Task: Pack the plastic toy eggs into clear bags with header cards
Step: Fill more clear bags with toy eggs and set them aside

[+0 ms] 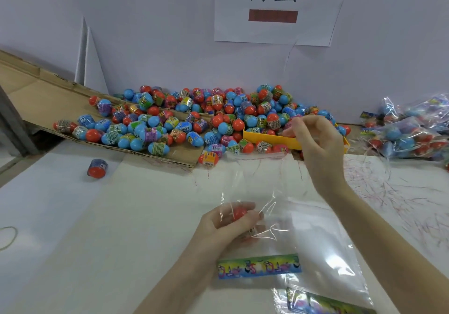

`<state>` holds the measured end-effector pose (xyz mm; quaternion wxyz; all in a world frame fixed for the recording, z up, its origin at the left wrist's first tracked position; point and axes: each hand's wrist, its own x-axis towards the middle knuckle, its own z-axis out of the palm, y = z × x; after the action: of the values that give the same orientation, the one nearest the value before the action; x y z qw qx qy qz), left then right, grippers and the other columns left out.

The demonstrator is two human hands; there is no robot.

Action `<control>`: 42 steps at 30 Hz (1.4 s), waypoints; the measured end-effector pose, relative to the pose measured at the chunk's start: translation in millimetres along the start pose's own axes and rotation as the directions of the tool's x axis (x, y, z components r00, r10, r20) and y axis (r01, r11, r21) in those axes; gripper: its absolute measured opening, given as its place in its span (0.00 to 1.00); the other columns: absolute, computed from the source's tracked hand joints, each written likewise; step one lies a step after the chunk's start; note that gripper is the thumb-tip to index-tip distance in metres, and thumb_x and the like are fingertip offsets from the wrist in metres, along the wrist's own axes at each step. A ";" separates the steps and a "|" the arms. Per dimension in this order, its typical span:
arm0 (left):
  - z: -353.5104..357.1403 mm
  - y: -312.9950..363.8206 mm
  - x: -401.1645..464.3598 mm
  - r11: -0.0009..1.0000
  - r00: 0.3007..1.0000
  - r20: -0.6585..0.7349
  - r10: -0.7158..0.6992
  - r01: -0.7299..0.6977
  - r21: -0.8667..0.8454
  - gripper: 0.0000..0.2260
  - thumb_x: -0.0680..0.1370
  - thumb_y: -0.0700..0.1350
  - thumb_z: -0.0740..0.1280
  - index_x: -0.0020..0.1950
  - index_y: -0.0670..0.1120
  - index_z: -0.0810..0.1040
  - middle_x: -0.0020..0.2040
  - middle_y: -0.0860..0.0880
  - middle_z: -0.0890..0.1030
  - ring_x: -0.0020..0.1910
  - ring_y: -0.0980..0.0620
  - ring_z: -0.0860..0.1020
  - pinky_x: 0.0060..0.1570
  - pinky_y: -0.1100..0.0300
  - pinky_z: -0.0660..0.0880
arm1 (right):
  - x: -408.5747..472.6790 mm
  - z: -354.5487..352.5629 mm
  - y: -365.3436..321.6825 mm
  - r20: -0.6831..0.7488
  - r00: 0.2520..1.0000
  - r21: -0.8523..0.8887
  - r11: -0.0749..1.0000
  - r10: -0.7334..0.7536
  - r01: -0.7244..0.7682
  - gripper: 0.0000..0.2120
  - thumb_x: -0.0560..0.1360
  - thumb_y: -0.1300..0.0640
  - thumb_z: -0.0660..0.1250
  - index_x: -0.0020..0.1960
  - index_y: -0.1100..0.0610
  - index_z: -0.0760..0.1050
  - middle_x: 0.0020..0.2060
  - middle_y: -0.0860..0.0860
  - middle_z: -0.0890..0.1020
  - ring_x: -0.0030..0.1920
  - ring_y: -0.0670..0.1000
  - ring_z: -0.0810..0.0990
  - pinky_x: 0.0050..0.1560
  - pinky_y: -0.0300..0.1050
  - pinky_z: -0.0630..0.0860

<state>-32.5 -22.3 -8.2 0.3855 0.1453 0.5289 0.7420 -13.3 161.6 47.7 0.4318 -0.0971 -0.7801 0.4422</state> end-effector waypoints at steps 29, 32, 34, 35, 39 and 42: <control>4.0 -2.3 -1.6 0.956 0.980 0.019 0.198 -0.198 0.217 0.18 0.62 0.43 0.73 0.51 0.48 0.79 0.40 0.49 0.85 0.39 0.52 0.82 0.37 0.66 0.76 | 5.2 -34.7 -65.1 0.689 0.725 -0.350 0.874 -0.003 0.336 0.19 0.62 0.38 0.61 0.53 0.35 0.70 0.47 0.40 0.75 0.49 0.42 0.71 0.53 0.39 0.71; 4.9 -0.5 -3.1 0.950 0.979 0.048 0.199 -0.205 0.238 0.17 0.64 0.43 0.75 0.51 0.50 0.79 0.42 0.49 0.85 0.41 0.51 0.83 0.38 0.65 0.77 | 5.7 -34.5 -65.6 0.727 0.684 -0.448 0.799 0.063 0.402 0.21 0.68 0.45 0.64 0.61 0.39 0.68 0.52 0.43 0.75 0.54 0.45 0.68 0.59 0.44 0.67; 4.7 -0.1 -4.1 0.942 0.977 0.062 0.202 -0.212 0.259 0.16 0.64 0.43 0.75 0.50 0.50 0.79 0.43 0.49 0.85 0.42 0.50 0.83 0.39 0.65 0.77 | 5.6 -34.0 -65.6 0.722 0.686 -0.457 0.806 0.090 0.375 0.23 0.69 0.48 0.68 0.62 0.40 0.67 0.51 0.40 0.74 0.52 0.43 0.68 0.57 0.42 0.67; 4.4 0.1 -4.4 0.939 0.977 0.066 0.203 -0.213 0.268 0.16 0.64 0.43 0.74 0.50 0.51 0.79 0.43 0.50 0.85 0.43 0.49 0.83 0.39 0.65 0.77 | 5.6 -33.6 -66.4 0.720 0.687 -0.440 0.829 0.096 0.345 0.22 0.68 0.48 0.69 0.61 0.40 0.67 0.49 0.38 0.74 0.50 0.42 0.69 0.55 0.39 0.67; 3.5 -0.5 -5.1 0.930 0.975 0.088 0.205 -0.222 0.293 0.17 0.63 0.42 0.72 0.50 0.51 0.80 0.45 0.50 0.85 0.46 0.46 0.82 0.45 0.62 0.78 | 5.3 -32.5 -71.7 0.727 0.678 -0.369 0.894 0.108 0.253 0.19 0.62 0.42 0.65 0.52 0.36 0.67 0.48 0.35 0.75 0.50 0.38 0.70 0.49 0.33 0.70; 3.4 -0.9 -5.3 0.929 0.975 0.094 0.201 -0.220 0.298 0.17 0.63 0.42 0.71 0.51 0.50 0.79 0.45 0.50 0.85 0.46 0.46 0.82 0.44 0.63 0.78 | 4.4 -30.1 -74.7 0.751 0.649 -0.390 0.873 0.118 0.293 0.18 0.59 0.40 0.63 0.49 0.34 0.68 0.48 0.35 0.75 0.51 0.41 0.70 0.52 0.37 0.70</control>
<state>-26.5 -23.7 -6.6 0.2927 0.2823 0.6067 0.6830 24.0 138.1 115.3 0.0512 0.0312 -0.9753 0.2125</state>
